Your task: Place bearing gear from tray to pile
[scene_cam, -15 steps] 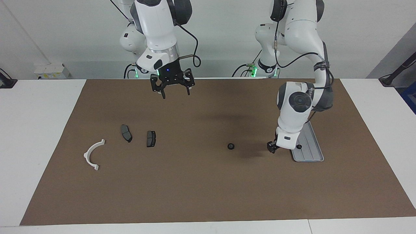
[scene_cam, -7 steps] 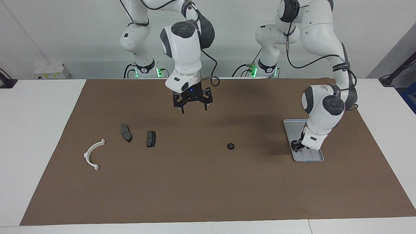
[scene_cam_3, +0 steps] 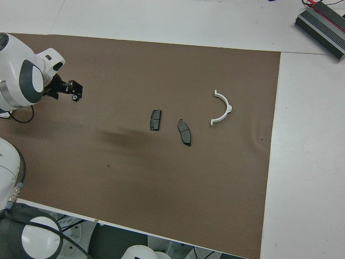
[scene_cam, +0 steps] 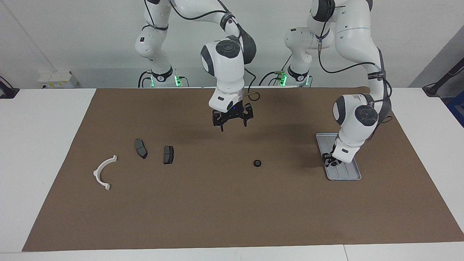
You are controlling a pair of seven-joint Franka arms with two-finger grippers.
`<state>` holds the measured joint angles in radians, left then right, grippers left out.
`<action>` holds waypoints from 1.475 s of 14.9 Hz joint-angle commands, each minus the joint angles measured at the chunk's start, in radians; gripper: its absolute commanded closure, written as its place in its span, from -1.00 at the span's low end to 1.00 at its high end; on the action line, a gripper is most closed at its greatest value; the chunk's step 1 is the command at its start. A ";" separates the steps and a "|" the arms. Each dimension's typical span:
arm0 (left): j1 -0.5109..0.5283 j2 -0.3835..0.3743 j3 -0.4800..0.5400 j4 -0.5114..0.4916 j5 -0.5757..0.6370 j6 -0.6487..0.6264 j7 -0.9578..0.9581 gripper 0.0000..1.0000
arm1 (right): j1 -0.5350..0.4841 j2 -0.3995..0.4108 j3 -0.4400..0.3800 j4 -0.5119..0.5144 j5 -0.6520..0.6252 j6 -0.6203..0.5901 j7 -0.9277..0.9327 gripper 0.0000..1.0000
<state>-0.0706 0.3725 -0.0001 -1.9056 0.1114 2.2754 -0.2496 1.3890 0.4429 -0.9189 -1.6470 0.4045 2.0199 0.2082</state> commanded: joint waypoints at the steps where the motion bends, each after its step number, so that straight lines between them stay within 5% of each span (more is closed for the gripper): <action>1: 0.020 -0.043 -0.012 -0.056 0.002 0.027 0.019 -0.09 | 0.013 0.060 -0.043 0.001 0.082 0.037 -0.016 -0.99; 10: 0.041 -0.049 -0.014 -0.078 0.002 0.041 0.038 0.05 | -0.145 0.166 -0.044 0.121 0.131 0.094 -0.099 -1.00; 15: 0.041 -0.049 -0.014 -0.084 -0.015 0.064 0.038 0.05 | -0.091 0.259 -0.047 0.188 0.204 0.112 -0.018 -1.00; 22: 0.040 -0.049 -0.015 -0.102 -0.022 0.102 0.038 0.37 | 0.079 0.303 -0.149 0.104 0.295 0.060 0.026 -1.00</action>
<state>-0.0448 0.3487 -0.0070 -1.9602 0.1002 2.3436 -0.2274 1.4392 0.7461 -1.0399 -1.5139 0.6647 2.0908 0.2220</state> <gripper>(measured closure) 0.696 0.000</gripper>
